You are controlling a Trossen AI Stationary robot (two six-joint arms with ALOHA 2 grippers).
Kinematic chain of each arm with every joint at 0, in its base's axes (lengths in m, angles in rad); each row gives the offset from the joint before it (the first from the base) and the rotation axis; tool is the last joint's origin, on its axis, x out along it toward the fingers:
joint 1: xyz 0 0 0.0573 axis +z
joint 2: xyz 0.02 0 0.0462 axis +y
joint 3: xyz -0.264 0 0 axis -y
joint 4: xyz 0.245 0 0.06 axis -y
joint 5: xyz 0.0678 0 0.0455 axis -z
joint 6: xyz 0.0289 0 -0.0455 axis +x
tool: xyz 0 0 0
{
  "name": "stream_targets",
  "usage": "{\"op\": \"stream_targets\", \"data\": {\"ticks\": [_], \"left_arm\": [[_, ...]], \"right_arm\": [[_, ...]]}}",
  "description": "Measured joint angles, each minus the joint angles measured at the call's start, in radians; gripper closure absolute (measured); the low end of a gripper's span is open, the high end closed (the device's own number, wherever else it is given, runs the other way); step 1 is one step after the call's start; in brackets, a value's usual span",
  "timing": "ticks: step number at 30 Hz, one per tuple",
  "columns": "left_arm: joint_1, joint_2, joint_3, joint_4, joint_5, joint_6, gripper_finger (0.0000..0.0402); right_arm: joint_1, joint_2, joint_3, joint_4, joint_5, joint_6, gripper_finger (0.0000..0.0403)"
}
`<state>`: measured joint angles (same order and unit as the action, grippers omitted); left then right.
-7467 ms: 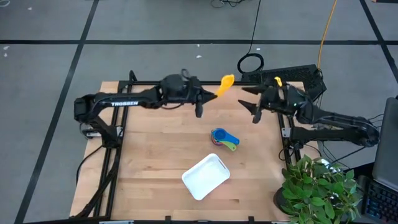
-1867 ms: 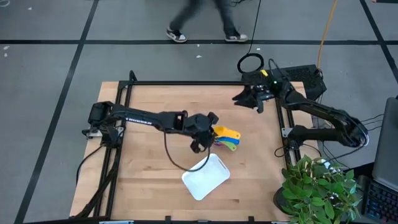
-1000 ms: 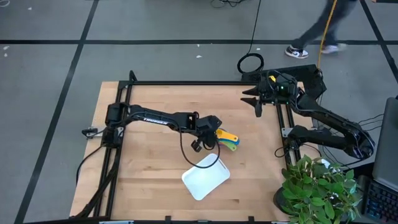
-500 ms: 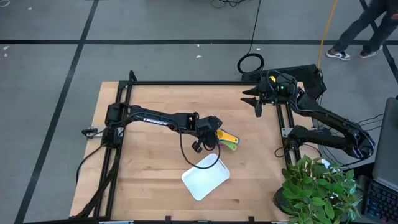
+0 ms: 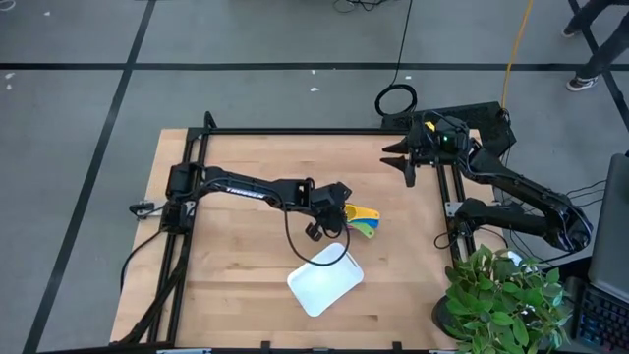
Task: Nest measuring cups in basket
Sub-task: Put the stacked measuring cups into the white bin
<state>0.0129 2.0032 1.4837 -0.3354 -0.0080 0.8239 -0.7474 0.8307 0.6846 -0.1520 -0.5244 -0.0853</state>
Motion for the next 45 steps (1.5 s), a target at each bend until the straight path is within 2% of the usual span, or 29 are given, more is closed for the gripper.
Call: {"op": "stream_targets", "data": {"ticks": [2, 5, 8, 12, 14, 19, 24, 29, 33, 35, 40, 45], "left_arm": [[-0.002, -0.02, -0.002, -0.017, -0.052, -0.026, 0.0283], [-0.001, -0.091, -0.002, -0.036, -0.072, -0.087, 0.0282], [0.011, -0.184, -0.002, -0.077, -0.07, -0.182, 0.0282], [0.027, -0.325, -0.046, -0.118, -0.072, -0.255, 0.0282], [0.029, -0.405, -0.102, -0.102, -0.073, -0.287, 0.0282], [0.033, -0.603, -0.323, 0.034, -0.097, -0.38, 0.0282], [0.027, -0.74, -0.521, 0.223, -0.098, -0.469, 0.0282], [0.024, -0.782, -0.613, 0.292, -0.099, -0.523, 0.0282], [0.025, -0.78, -0.625, 0.286, -0.101, -0.534, 0.0282], [0.026, -0.778, -0.625, 0.289, -0.101, -0.529, 0.0282], [0.027, -0.777, -0.625, 0.288, -0.107, -0.52, 0.0282], [0.027, -0.777, -0.625, 0.275, -0.108, -0.522, 0.0282]], "right_arm": [[0.009, 0.0, 0.0, -0.014, -0.031, 0.026, 0.025], [0.047, 0.011, 0.004, -0.049, -0.023, 0.041, 0.025], [0.102, 0.051, 0.061, -0.156, 0.056, -0.01, 0.025], [0.19, 0.143, 0.178, -0.321, 0.223, -0.087, 0.025], [0.228, 0.189, 0.222, -0.382, 0.262, -0.104, 0.025], [0.311, 0.283, 0.252, -0.447, 0.249, -0.122, 0.0246], [0.367, 0.344, 0.253, -0.453, 0.232, -0.079, 0.0196], [0.403, 0.398, 0.253, -0.457, 0.228, -0.003, 0.01], [0.421, 0.453, 0.253, -0.451, 0.14, 0.071, 0.0021], [0.432, 0.487, 0.253, -0.435, 0.13, 0.102, 0.001], [0.465, 0.562, 0.253, -0.436, 0.182, 0.069, 0.0012], [0.486, 0.609, 0.253, -0.421, 0.179, 0.082, 0.0005]]}}
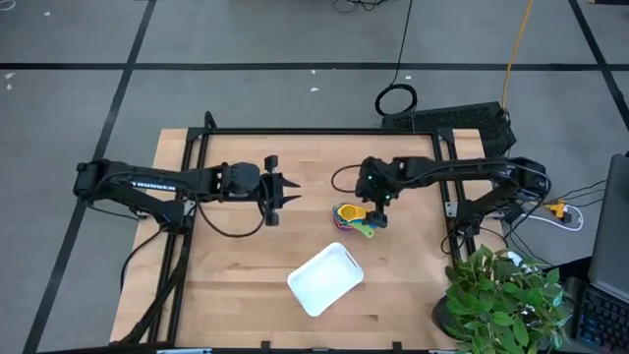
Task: Nest measuring cups in basket
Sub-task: Put the stacked measuring cups into the white bin
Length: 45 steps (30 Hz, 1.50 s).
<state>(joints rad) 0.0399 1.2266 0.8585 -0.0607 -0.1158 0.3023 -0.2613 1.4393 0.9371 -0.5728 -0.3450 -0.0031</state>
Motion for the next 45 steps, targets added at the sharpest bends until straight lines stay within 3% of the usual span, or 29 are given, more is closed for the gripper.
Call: {"op": "stream_targets", "data": {"ticks": [11, 21, 26, 45], "left_arm": [[0.0, 0.0, 0.0, -0.018, 0.0, -0.001, 0.0282], [0.0, 0.0, 0.0, -0.019, -0.001, 0.01, 0.0282], [0.0, 0.0, 0.0, -0.019, -0.001, 0.012, 0.0282], [0.0, 0.0, 0.0, -0.024, 0.0, 0.01, 0.0282]], "right_arm": [[0.07, 0.011, 0.0, 0.013, 0.014, 0.12, 0.0003], [0.132, 0.02, 0.0, 0.022, 0.163, 0.198, 0.0003], [0.142, 0.02, -0.001, 0.023, 0.19, 0.222, 0.0003], [0.188, 0.096, -0.001, 0.051, 0.209, 0.249, 0.0006]]}}
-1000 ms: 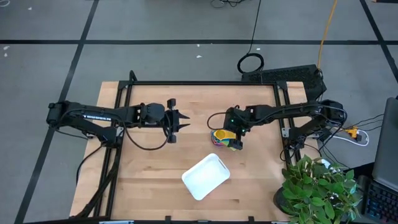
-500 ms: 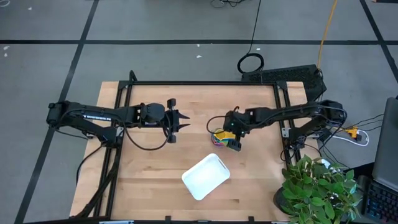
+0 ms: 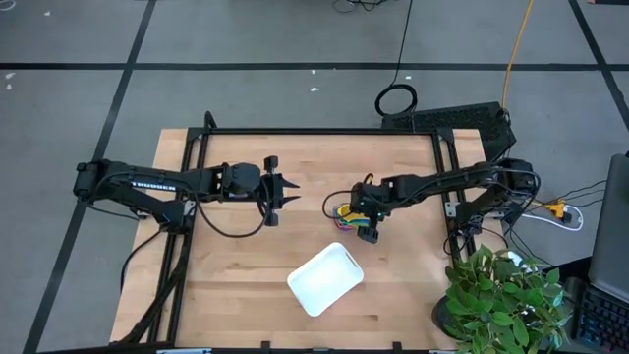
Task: Nest measuring cups in basket
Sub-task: Put the stacked measuring cups into the white bin
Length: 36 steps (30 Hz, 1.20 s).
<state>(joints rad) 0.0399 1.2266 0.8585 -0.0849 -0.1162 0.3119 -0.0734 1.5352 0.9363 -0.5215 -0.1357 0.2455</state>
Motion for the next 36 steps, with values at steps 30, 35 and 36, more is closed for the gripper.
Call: {"op": "stream_targets", "data": {"ticks": [30, 35, 36], "left_arm": [[0.0, 0.0, 0.0, 0.0, -0.027, -0.002, 0.0282], [0.0, 0.0, 0.0, 0.0, -0.027, -0.007, 0.0282], [0.0, 0.0, 0.0, 0.0, -0.027, -0.007, 0.0282]], "right_arm": [[0.003, 0.001, 0.0, -0.037, 0.039, -0.096, 0.0237], [0.003, 0.001, 0.0, -0.037, 0.038, -0.112, 0.0245], [0.003, 0.001, 0.0, -0.037, 0.037, -0.112, 0.0242]]}}
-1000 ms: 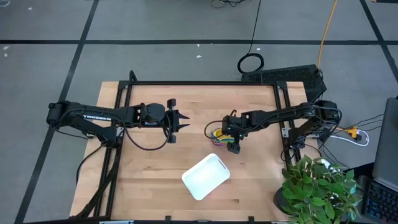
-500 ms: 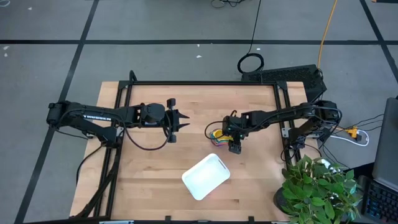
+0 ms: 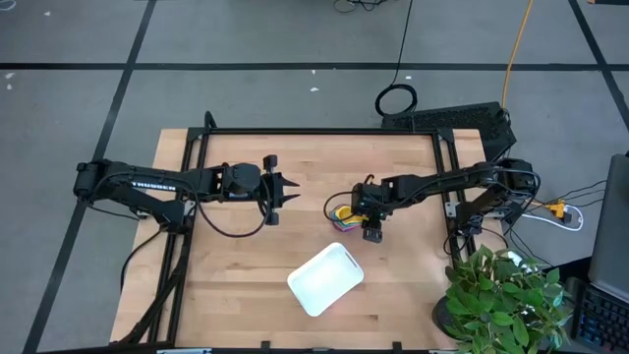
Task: Nest measuring cups in basket
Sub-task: Put the stacked measuring cups into the white bin
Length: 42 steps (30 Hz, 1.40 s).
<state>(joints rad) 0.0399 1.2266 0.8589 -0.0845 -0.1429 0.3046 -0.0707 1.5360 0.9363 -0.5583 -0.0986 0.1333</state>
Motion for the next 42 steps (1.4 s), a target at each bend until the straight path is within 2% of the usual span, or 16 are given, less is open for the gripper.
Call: {"op": "stream_targets", "data": {"ticks": [3, 11, 16, 25, 38, 42], "left_arm": [[0.0, 0.0, 0.0, 0.0, 0.0, 0.0, 0.0282], [0.0, 0.0, 0.0, 0.001, -0.009, 0.0, 0.0282], [0.0, 0.0, 0.0, 0.001, -0.009, 0.0, 0.0282], [0.0, 0.0, 0.0, 0.0, -0.016, -0.003, 0.0282], [0.0, 0.0, 0.0, -0.001, -0.016, -0.012, 0.0282], [0.0, 0.0, 0.0, -0.001, -0.016, -0.012, 0.0282]], "right_arm": [[0.003, 0.0, 0.0, 0.0, -0.001, -0.013, 0.0219], [0.008, 0.0, 0.0, -0.005, 0.0, -0.008, 0.0127], [0.008, 0.016, 0.0, -0.01, 0.026, -0.009, 0.0107], [0.007, 0.081, 0.0, 0.018, 0.022, -0.034, 0.0146], [0.007, 0.055, 0.0, 0.015, 0.022, -0.074, 0.0269], [0.007, 0.055, 0.0, 0.015, 0.021, -0.098, 0.0272]]}}
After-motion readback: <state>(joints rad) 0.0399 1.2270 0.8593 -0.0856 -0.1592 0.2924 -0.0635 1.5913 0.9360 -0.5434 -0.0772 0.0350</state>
